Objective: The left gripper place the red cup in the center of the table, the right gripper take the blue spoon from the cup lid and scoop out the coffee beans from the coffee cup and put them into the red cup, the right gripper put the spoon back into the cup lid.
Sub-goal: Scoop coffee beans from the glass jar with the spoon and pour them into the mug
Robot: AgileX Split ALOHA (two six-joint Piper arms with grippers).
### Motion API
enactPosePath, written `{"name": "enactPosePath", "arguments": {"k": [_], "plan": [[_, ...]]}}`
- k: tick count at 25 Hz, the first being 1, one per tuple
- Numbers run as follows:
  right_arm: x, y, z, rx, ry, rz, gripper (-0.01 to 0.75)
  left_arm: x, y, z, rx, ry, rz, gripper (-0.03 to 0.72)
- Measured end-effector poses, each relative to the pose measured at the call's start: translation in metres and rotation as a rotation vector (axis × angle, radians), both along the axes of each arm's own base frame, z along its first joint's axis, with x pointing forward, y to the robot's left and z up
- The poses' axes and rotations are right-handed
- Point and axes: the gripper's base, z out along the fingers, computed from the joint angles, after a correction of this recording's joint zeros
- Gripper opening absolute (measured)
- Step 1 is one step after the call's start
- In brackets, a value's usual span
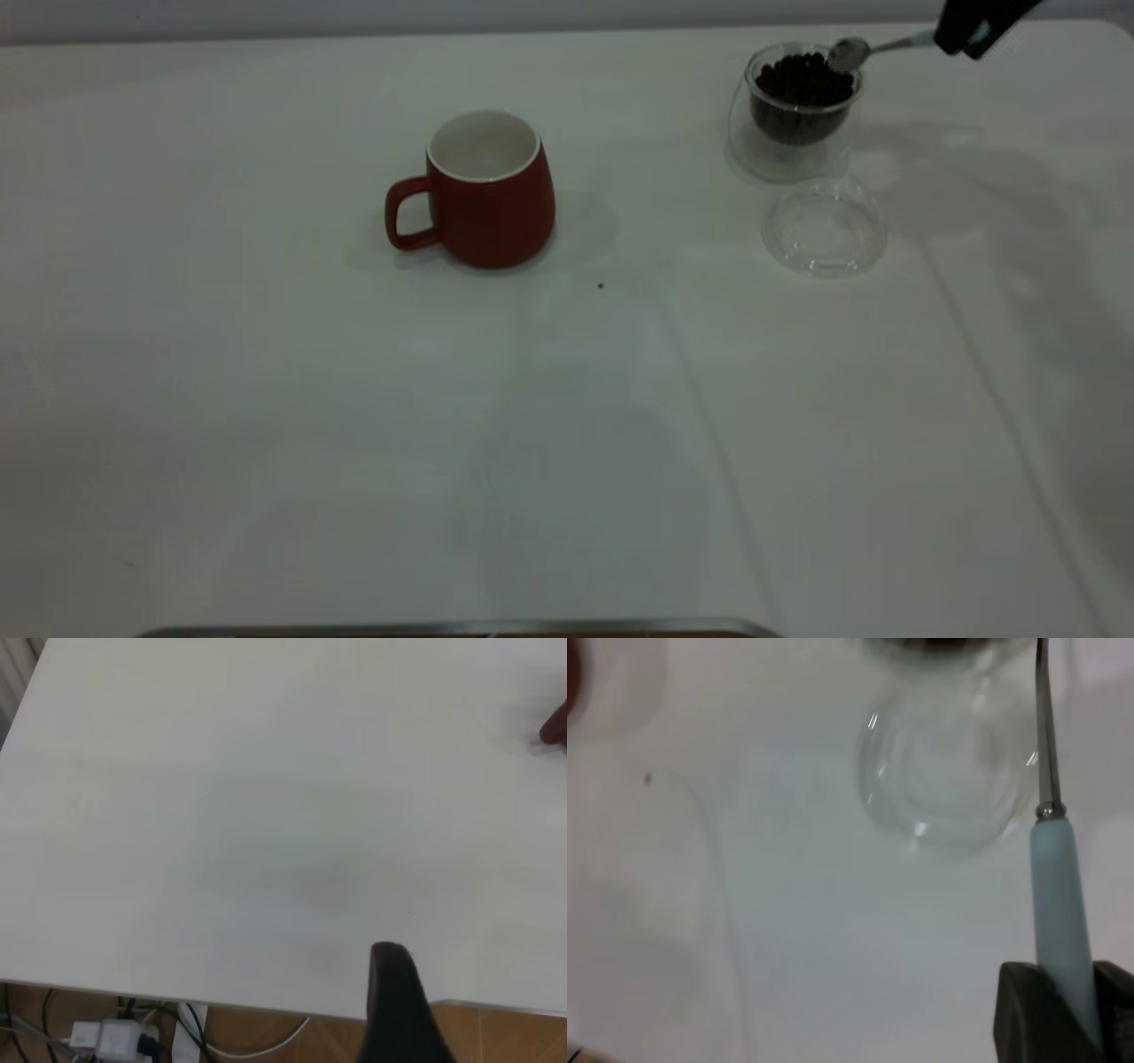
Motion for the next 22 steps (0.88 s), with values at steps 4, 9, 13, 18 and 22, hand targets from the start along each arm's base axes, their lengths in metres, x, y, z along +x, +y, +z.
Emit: {"name": "enactPosePath", "arguments": {"k": [4,9,13,18,22], "plan": [[0.011,0.002,0.0,-0.041,-0.026,-0.012,0.116,0.0,0.0,0.0,0.0,0.0,0.0,0.518],[0.011,0.004,-0.002,-0.068,-0.021,-0.006,0.116,0.0,0.0,0.0,0.0,0.0,0.0,0.518],[0.01,0.006,-0.003,-0.088,-0.022,0.011,0.116,0.0,0.0,0.0,0.0,0.0,0.0,0.518],[0.01,0.011,-0.009,-0.114,-0.016,0.049,0.116,0.0,0.0,0.0,0.0,0.0,0.0,0.518],[0.009,0.016,-0.015,-0.147,-0.012,0.096,0.116,0.0,0.0,0.0,0.0,0.0,0.0,0.518]]}}
